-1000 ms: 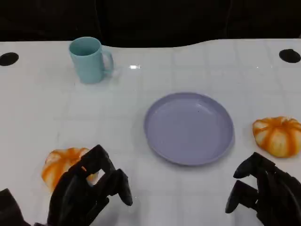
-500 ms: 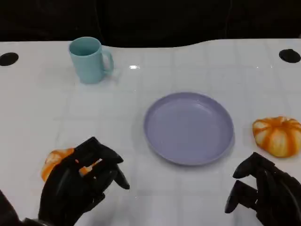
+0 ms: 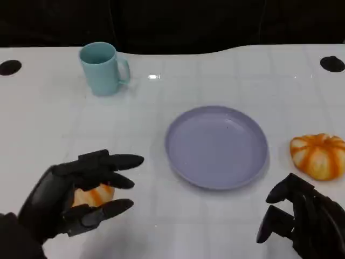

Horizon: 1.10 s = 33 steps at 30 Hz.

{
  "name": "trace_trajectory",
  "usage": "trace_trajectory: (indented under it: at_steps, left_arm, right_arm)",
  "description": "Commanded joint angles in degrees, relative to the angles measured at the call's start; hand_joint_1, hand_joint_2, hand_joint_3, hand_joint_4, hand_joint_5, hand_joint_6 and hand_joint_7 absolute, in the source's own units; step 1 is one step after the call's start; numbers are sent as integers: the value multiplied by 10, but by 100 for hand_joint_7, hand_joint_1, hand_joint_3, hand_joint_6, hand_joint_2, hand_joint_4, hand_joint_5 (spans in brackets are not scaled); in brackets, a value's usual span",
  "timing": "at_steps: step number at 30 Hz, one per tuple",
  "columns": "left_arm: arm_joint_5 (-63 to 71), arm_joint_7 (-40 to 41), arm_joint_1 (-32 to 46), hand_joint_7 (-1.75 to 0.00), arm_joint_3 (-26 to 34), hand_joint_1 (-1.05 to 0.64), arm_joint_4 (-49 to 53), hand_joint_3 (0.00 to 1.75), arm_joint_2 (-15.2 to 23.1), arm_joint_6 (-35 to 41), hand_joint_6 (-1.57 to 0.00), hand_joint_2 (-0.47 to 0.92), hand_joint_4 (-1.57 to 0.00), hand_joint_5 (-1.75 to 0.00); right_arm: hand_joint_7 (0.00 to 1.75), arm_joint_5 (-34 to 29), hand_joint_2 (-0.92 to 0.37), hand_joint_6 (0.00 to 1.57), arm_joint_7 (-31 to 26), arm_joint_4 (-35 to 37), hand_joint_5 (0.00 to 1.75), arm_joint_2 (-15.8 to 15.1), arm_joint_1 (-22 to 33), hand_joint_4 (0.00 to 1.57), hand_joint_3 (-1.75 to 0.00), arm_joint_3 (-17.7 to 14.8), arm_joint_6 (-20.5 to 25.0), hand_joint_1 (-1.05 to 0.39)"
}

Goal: Grasp the bread from the table and place it into the plate.

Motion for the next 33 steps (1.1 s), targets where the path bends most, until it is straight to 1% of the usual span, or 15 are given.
trace_trajectory:
  at_steps: [1,4,6,8,11,12,13,15,18,21,24,27,31,33]
  left_arm:
    - [79,10,4,-3,6,-62,-54,9,68,23,-52,92,-33,-56]
    - [151,17,0,0,6,-65,-71,11,116,9,-42,92,-25,-46]
    - [202,28,-1,0,6,-66,-82,11,141,2,-39,92,-24,-44]
    - [241,39,0,0,5,-68,-94,11,156,3,-35,92,-19,-39]
    - [253,47,1,0,2,-68,-98,11,161,6,-35,92,-18,-37]
    - [302,37,0,0,-2,-68,-120,11,174,28,-34,92,-18,-37]
    - [342,28,-1,0,-6,-69,-137,11,185,45,-29,92,-9,-31]
    - [403,22,-5,0,-16,-69,-157,11,198,68,-26,92,-4,-27]
    - [425,21,-8,0,-25,-69,-165,10,200,83,-26,92,-3,-25]
    - [492,-9,-29,0,-60,-67,-159,7,210,114,-21,92,-1,-22]
    - [523,-19,-41,0,-81,-66,-150,4,209,134,-19,92,0,-19]
    - [567,-28,-62,0,-111,-66,-121,4,210,151,-18,92,-1,-18]
    - [580,-19,-96,0,-142,-63,-52,2,204,155,-19,91,-2,-18]
    - [585,-23,-113,0,-156,-63,-24,3,203,159,-18,92,-3,-17]
  right_arm:
    - [163,4,-92,45,-3,-5,175,-2,3,61,-43,-2,-1,-54]
    - [162,6,-92,45,-3,-7,175,-2,4,61,-43,-3,1,-54]
    - [162,7,-92,44,-3,-8,175,-3,5,61,-43,-3,2,-54]
    - [163,8,-92,44,-3,-8,175,-3,4,61,-43,-4,2,-55]
    - [163,8,-92,44,-3,-8,175,-3,4,61,-43,-4,2,-55]
    - [163,9,-92,44,-4,-9,175,-3,5,61,-43,-4,4,-55]
    - [163,8,-92,43,-5,-10,175,-3,5,60,-42,-4,5,-55]
    - [163,5,-92,43,-6,-10,175,-4,5,60,-42,-3,4,-55]
    - [163,4,-92,44,-6,-10,175,-4,5,61,-42,-2,3,-55]
    - [163,7,-92,43,-7,-11,175,-2,5,61,-42,-3,6,-54]
    - [164,6,-92,43,-7,-13,175,-3,6,60,-42,-2,6,-54]
    - [165,0,-92,43,-9,-14,175,-4,6,61,-42,1,3,-54]
    - [165,4,-92,41,-8,-16,175,-5,6,61,-43,0,8,-54]
    - [165,7,-92,41,-9,-18,175,-5,7,61,-43,-1,12,-54]
